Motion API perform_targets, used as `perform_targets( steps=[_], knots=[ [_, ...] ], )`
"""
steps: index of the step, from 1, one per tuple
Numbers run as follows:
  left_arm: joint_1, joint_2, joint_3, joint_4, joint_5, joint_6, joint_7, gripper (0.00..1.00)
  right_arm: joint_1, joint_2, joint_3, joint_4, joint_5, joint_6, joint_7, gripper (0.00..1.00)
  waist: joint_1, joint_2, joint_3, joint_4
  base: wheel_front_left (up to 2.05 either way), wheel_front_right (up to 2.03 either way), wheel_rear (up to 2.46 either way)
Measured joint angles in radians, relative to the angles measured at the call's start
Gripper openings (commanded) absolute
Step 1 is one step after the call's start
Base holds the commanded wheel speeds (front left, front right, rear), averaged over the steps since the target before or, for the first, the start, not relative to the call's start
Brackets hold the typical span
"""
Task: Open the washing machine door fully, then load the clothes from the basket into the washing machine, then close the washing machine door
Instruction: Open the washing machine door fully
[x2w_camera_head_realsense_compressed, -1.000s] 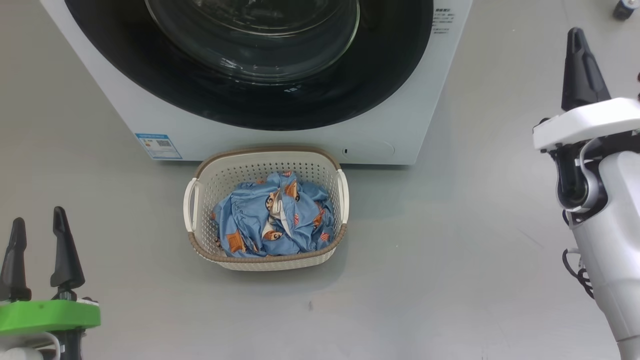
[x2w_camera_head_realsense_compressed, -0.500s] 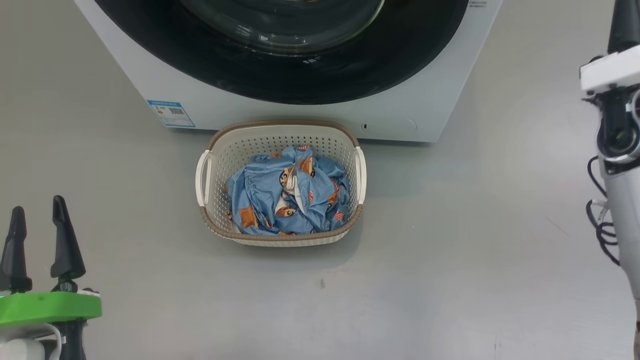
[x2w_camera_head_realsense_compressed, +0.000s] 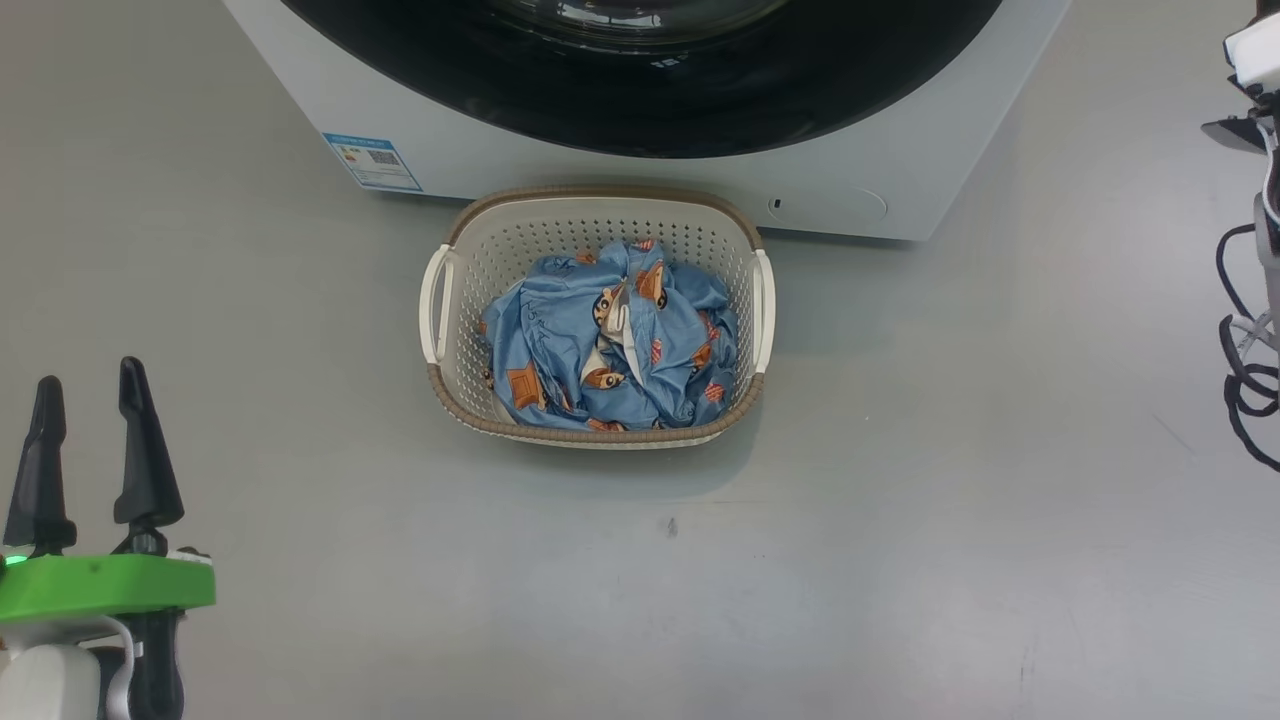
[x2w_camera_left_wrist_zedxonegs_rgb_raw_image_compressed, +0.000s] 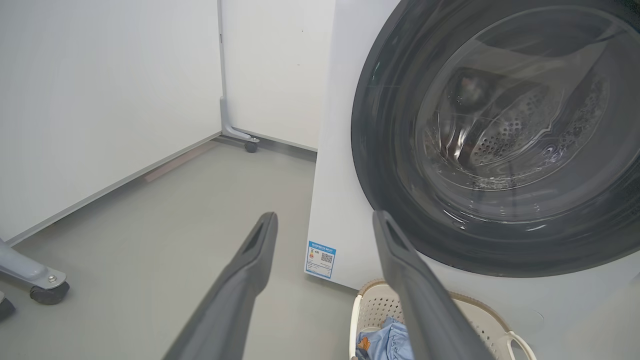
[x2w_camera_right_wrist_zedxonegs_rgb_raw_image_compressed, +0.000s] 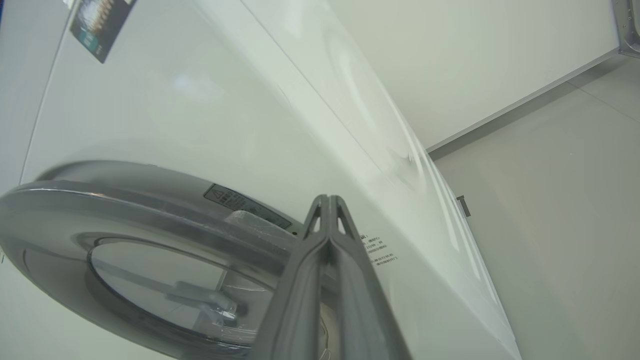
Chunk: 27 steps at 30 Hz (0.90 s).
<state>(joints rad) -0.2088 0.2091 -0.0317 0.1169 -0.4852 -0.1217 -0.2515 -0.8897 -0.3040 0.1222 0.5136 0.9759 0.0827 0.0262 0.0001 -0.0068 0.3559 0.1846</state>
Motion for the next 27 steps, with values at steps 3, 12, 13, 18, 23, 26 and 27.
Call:
perform_targets(
  steps=[3,12,13,18,23,26,27],
  knots=[
    [-0.012,-0.002,-0.008,0.001,0.000,0.000,0.000,1.00,-0.021,-0.016,-0.008,0.024,0.025,0.002,0.047,0.00,0.0000,0.0000,0.013,0.012,0.00,0.00,0.00],
    [-0.024,-0.009,-0.012,0.011,0.000,0.000,0.000,1.00,-0.090,-0.019,-0.005,0.053,0.091,0.014,0.167,0.00,-0.0001,0.0000,0.050,0.047,0.00,0.00,0.00],
    [-0.025,-0.009,-0.013,0.011,0.000,0.000,0.000,1.00,-0.097,-0.018,-0.002,0.057,0.091,0.014,0.175,0.00,-0.0001,0.0000,0.055,0.050,0.00,0.00,0.00],
    [-0.036,-0.009,-0.026,0.009,-0.001,0.000,0.000,1.00,-0.146,-0.020,0.000,0.066,0.108,0.014,0.221,0.00,-0.0001,0.0000,0.080,0.061,0.00,0.00,0.00],
    [-0.045,-0.011,-0.035,0.010,-0.009,0.000,0.000,1.00,-0.186,-0.028,0.003,0.081,0.119,0.014,0.274,0.00,-0.0001,0.0000,0.104,0.074,0.00,0.00,0.00],
    [-0.058,-0.013,-0.037,0.011,-0.017,0.000,0.000,1.00,-0.200,-0.039,0.004,0.094,0.130,0.014,0.301,0.00,-0.0001,0.0000,0.115,0.084,0.00,0.00,0.00],
    [-0.060,-0.014,-0.036,0.011,-0.017,0.000,0.000,1.00,-0.206,-0.040,0.004,0.095,0.135,0.014,0.310,0.00,-0.0001,0.0000,0.118,0.087,0.00,0.00,0.00]
  ],
)
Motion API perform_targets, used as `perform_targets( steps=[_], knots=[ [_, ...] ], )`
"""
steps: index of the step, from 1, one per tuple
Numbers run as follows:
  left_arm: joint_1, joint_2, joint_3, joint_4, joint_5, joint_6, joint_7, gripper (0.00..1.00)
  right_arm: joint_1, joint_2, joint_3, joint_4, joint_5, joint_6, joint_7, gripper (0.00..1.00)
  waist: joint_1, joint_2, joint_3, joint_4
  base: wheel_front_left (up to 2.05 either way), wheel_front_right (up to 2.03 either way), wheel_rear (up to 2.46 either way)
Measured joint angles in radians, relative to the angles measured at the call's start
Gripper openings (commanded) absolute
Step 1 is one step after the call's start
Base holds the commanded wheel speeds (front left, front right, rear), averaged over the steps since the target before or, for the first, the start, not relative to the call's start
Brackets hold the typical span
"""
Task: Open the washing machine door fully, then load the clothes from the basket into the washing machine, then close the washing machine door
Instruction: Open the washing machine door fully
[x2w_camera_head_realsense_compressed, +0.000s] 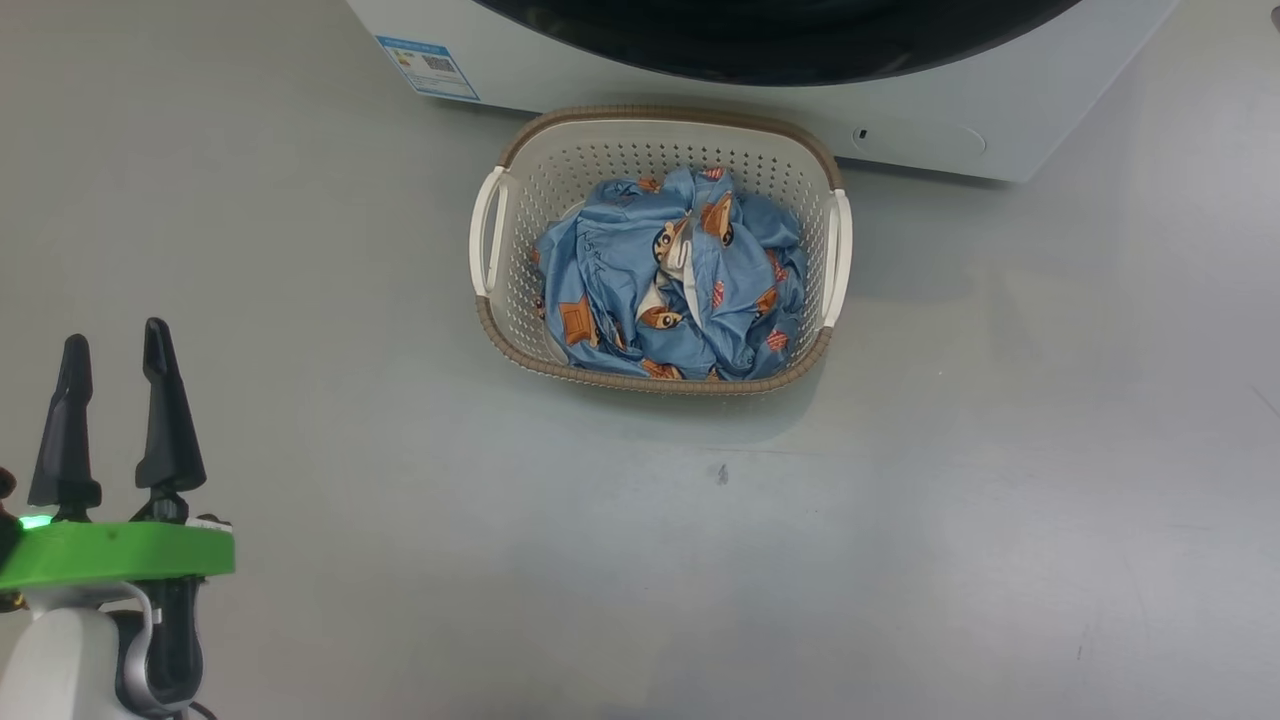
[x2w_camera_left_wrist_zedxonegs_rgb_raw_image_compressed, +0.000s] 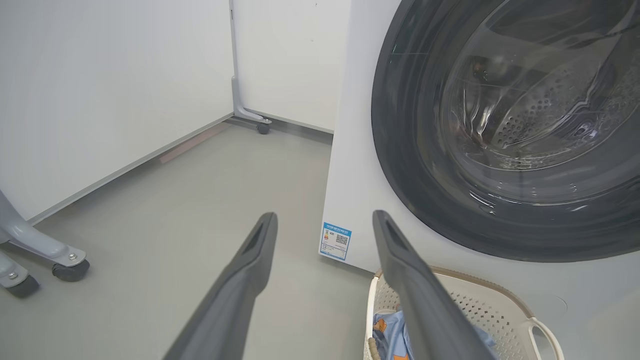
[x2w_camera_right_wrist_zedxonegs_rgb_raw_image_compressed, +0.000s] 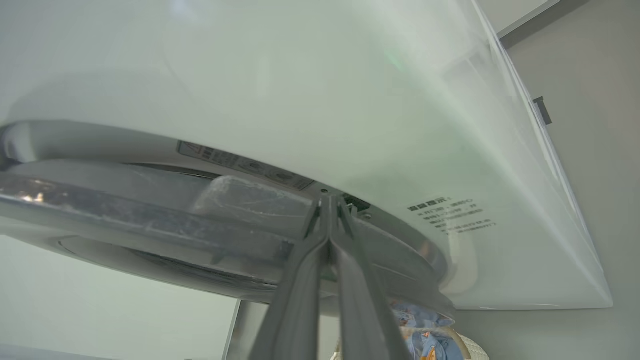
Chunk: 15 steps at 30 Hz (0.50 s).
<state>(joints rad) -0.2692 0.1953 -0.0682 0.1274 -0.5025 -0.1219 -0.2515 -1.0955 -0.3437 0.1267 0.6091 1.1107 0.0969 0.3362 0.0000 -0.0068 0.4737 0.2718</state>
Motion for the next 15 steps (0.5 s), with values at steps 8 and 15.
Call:
perform_targets(
  steps=[8,15],
  knots=[
    [-0.005,-0.002,0.005,0.009,-0.007,0.000,0.000,1.00,-0.040,0.004,0.005,0.019,0.040,0.000,0.058,0.00,0.0000,0.0000,0.013,0.019,0.00,0.00,0.00],
    [-0.012,-0.002,0.004,0.012,-0.007,0.000,0.000,1.00,-0.062,-0.003,0.007,0.039,0.050,0.000,0.096,0.00,0.0000,0.0000,0.016,0.028,0.00,0.00,0.00]
  ],
)
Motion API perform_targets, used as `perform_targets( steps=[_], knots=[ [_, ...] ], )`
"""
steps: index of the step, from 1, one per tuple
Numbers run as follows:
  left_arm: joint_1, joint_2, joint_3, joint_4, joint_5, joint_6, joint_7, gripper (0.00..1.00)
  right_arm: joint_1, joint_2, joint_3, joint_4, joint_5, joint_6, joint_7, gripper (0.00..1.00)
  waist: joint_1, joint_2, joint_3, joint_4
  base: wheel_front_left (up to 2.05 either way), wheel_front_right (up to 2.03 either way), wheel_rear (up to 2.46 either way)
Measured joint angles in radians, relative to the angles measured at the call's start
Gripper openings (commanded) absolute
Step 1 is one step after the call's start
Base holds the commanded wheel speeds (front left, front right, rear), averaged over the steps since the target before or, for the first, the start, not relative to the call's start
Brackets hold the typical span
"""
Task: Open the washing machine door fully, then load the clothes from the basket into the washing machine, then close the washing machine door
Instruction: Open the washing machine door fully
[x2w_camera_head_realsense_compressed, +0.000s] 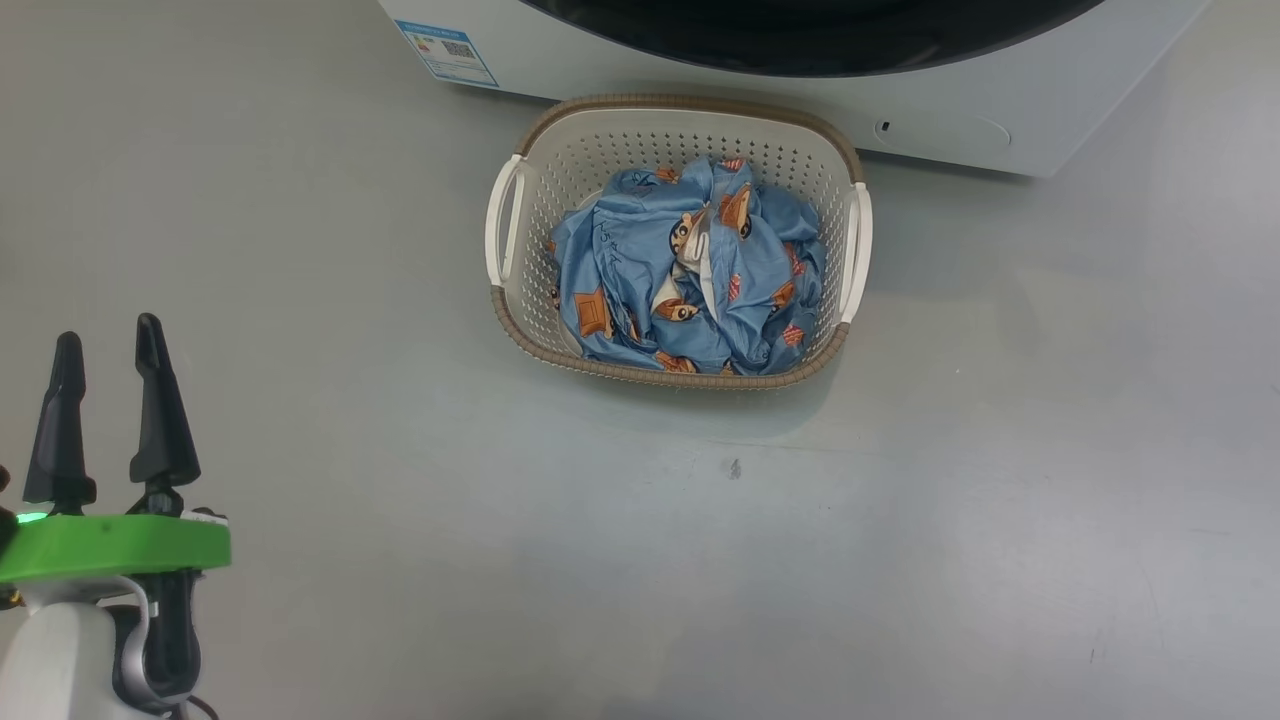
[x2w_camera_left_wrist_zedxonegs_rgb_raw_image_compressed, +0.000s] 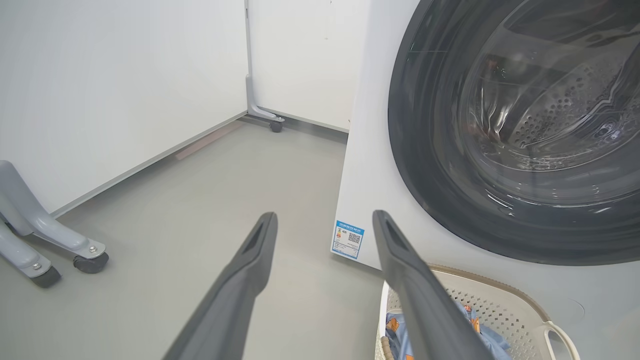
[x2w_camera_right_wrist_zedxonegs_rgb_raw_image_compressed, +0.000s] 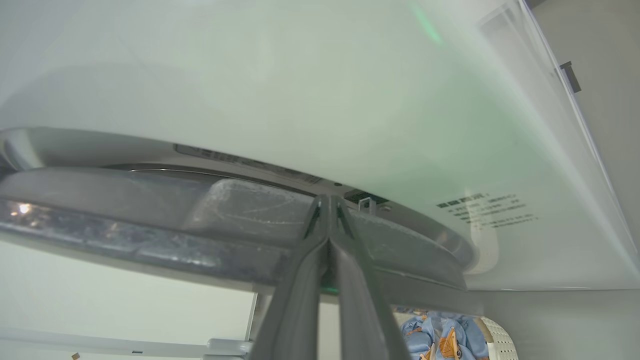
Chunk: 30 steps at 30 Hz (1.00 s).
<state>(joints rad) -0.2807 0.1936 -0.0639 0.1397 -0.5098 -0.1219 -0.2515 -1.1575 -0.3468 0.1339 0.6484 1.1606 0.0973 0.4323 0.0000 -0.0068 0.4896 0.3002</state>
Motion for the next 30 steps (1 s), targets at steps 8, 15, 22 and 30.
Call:
perform_targets(
  steps=[8,15,22,30],
  knots=[
    [-0.003,-0.001,0.000,0.012,0.000,0.000,0.000,1.00,-0.009,-0.008,0.022,0.020,-0.007,0.003,0.008,0.00,0.0000,0.0000,-0.011,0.004,0.00,0.00,0.00],
    [-0.003,-0.001,0.000,0.014,0.000,0.000,0.000,1.00,-0.016,-0.006,0.031,0.033,-0.007,0.009,0.008,0.00,0.0000,0.0000,-0.015,0.003,0.00,0.00,0.00],
    [-0.003,-0.001,-0.001,0.022,0.000,0.000,0.000,1.00,-0.017,-0.004,0.047,0.038,-0.027,0.009,-0.008,0.00,0.0000,0.0000,-0.020,0.000,0.00,0.00,0.00],
    [-0.003,-0.001,-0.002,0.023,-0.001,0.000,0.000,1.00,-0.034,-0.004,0.057,0.049,-0.048,0.011,-0.034,0.00,0.0000,0.0000,-0.018,0.005,0.00,0.00,0.00]
  ],
)
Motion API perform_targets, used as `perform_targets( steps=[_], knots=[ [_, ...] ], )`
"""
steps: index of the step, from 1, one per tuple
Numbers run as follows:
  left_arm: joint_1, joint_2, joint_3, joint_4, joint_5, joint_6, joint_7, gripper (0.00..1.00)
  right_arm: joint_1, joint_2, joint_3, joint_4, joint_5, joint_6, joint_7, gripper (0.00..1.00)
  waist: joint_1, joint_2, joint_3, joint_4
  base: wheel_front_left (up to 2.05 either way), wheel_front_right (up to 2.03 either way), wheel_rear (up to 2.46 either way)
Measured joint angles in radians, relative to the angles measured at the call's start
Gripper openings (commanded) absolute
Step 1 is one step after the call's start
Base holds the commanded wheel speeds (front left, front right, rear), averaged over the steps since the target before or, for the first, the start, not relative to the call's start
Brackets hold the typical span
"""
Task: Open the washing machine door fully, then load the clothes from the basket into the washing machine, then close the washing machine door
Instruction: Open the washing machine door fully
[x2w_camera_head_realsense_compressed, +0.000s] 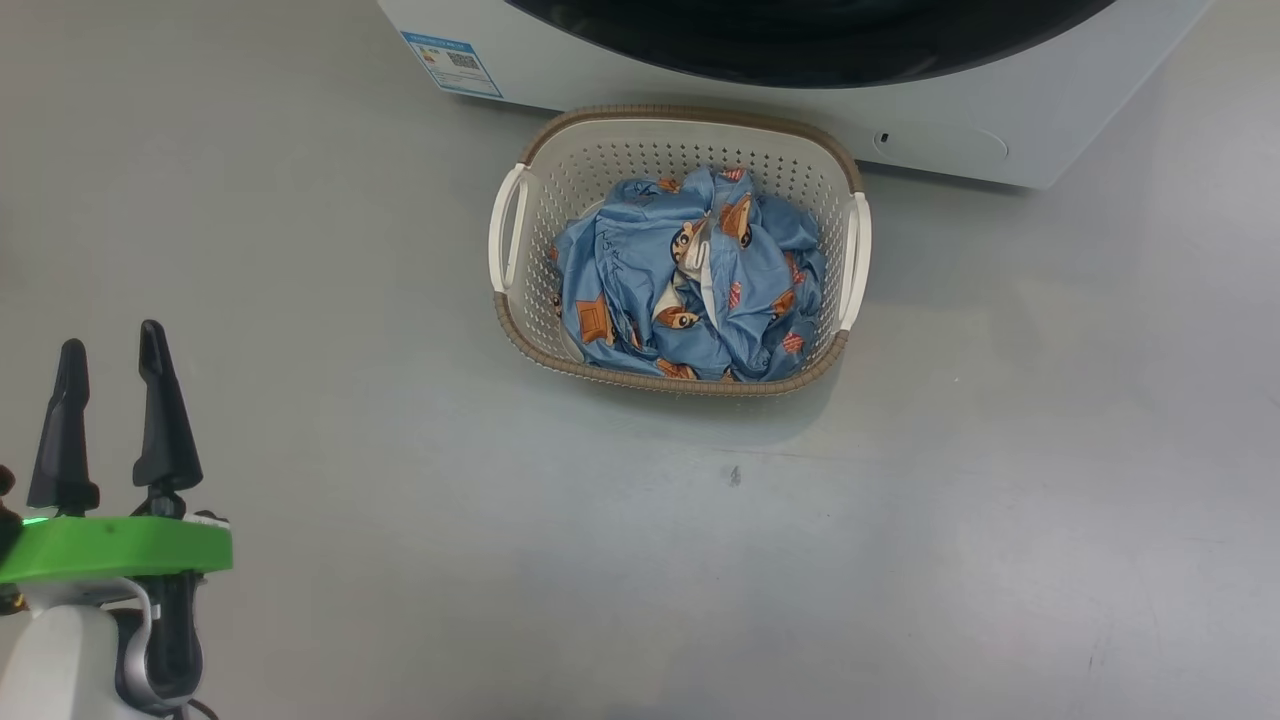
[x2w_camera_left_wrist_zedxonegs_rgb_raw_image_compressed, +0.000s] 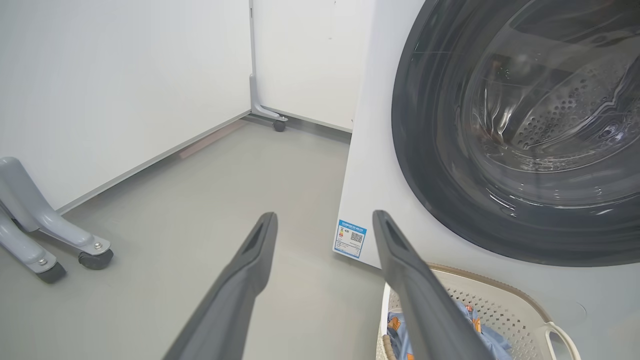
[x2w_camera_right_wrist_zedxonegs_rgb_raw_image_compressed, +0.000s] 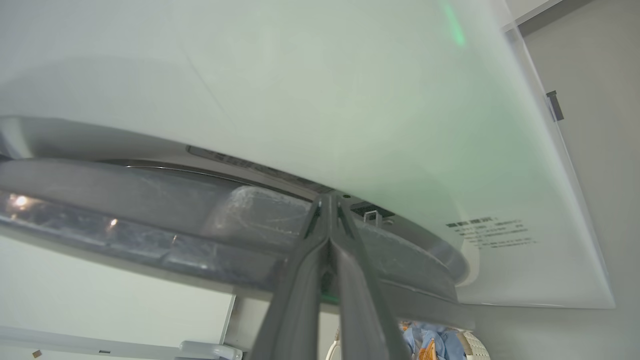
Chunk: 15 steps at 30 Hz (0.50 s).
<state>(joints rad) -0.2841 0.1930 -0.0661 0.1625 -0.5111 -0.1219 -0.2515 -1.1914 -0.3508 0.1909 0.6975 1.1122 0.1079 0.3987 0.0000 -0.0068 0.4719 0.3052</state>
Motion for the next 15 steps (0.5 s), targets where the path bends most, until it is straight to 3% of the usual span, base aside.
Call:
perform_targets(
  steps=[15],
  knots=[
    [0.000,-0.001,0.008,0.022,0.000,0.000,0.000,1.00,0.004,0.005,0.014,0.056,0.052,0.006,0.030,0.00,0.0000,0.0000,-0.030,0.005,0.00,0.00,0.00]
  ],
)
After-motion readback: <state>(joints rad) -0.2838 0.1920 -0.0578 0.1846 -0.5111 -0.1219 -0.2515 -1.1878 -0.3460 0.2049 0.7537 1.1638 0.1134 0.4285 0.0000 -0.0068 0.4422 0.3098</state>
